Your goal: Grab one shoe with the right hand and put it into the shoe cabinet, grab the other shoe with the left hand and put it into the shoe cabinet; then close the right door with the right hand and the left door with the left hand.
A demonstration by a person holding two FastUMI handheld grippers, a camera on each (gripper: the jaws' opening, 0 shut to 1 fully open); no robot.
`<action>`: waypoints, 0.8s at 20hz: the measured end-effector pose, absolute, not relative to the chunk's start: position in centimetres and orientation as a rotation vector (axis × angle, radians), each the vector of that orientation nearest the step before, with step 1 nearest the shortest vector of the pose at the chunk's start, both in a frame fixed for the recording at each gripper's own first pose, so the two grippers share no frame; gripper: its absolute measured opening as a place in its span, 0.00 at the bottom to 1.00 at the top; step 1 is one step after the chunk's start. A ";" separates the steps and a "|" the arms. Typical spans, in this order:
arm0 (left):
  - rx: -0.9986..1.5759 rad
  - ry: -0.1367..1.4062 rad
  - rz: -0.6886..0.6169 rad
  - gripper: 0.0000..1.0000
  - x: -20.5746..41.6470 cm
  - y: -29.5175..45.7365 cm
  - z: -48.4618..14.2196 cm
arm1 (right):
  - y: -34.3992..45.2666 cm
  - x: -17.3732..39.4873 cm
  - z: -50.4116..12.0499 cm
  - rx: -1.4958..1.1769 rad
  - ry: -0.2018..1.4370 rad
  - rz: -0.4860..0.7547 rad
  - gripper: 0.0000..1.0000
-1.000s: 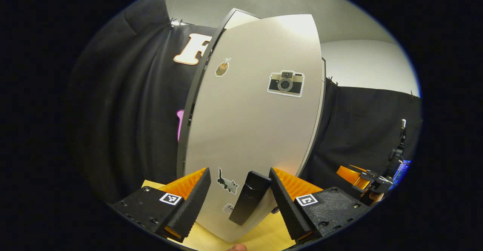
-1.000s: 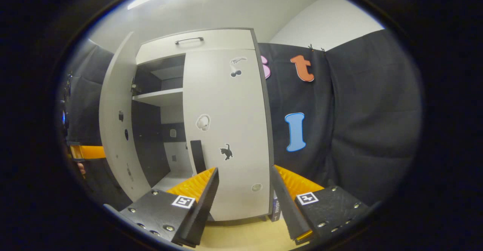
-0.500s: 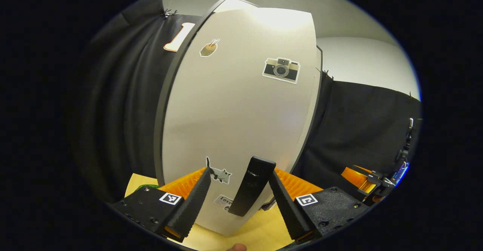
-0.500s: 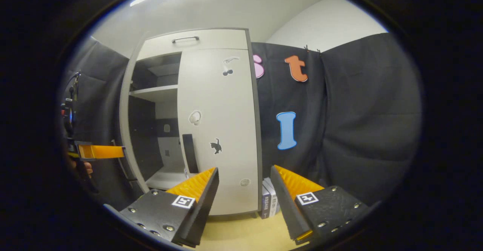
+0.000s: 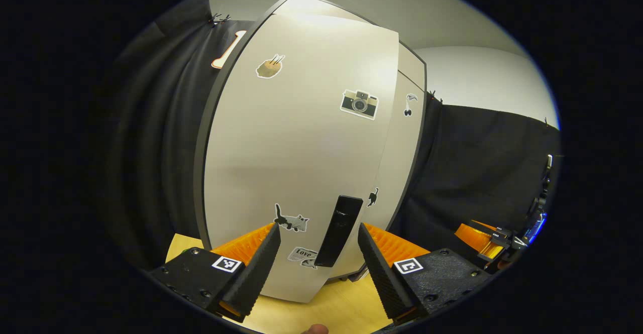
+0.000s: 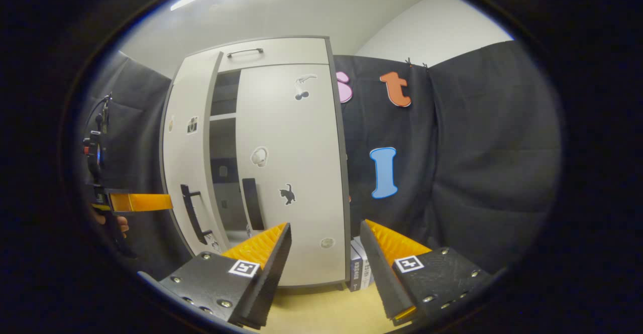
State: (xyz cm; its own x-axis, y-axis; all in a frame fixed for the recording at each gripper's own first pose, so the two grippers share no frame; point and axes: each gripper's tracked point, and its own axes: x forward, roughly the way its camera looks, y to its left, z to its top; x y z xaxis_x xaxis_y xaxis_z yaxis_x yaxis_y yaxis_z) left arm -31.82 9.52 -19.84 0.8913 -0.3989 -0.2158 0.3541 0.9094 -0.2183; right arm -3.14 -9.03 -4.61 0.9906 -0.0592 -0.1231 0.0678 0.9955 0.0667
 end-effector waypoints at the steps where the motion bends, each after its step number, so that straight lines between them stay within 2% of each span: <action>1: -0.175 0.258 -0.387 0.95 -31.9 9.6 -19.7 | -8.9 -3.2 -4.7 0.071 0.119 -0.056 0.82; 3: -0.171 0.251 -0.376 0.94 -31.9 9.8 -19.6 | -8.7 -3.2 -4.7 0.070 0.114 -0.042 0.83; 4: -0.167 0.249 -0.371 0.95 -31.8 9.8 -19.6 | -8.6 -3.2 -4.8 0.069 0.111 -0.034 0.90; 7: -0.159 0.241 -0.355 0.94 -31.8 10.0 -19.6 | -8.4 -3.1 -4.9 0.069 0.108 -0.015 0.90; 8: -0.158 0.240 -0.350 0.95 -31.9 10.1 -19.6 | -8.4 -3.1 -5.0 0.069 0.108 -0.009 0.75; 11: -0.158 0.239 -0.339 0.94 -31.9 10.2 -19.6 | -8.3 -2.9 -5.4 0.069 0.108 0.007 0.75; 12: -0.159 0.238 -0.336 0.94 -31.9 10.1 -19.7 | -8.3 -2.9 -5.3 0.069 0.108 0.010 0.89; 13: -0.159 0.237 -0.334 0.95 -31.9 10.0 -19.7 | -8.2 -2.9 -5.5 0.069 0.109 0.014 0.90; 14: -0.158 0.235 -0.331 0.95 -31.9 10.1 -19.7 | -8.2 -3.0 -5.5 0.069 0.110 0.017 0.82; 16: -0.150 0.236 -0.324 0.94 -31.7 10.0 -19.8 | -8.1 -3.0 -5.4 0.073 0.108 0.025 0.83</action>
State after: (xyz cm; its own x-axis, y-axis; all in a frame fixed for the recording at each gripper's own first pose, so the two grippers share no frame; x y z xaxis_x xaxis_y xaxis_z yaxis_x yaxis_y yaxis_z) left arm -31.74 10.05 -19.81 0.9211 -0.3312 -0.2047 0.2964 0.9374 -0.1828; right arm -3.02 -8.12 -5.39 0.9938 0.0287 -0.1071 -0.0208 0.9970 0.0741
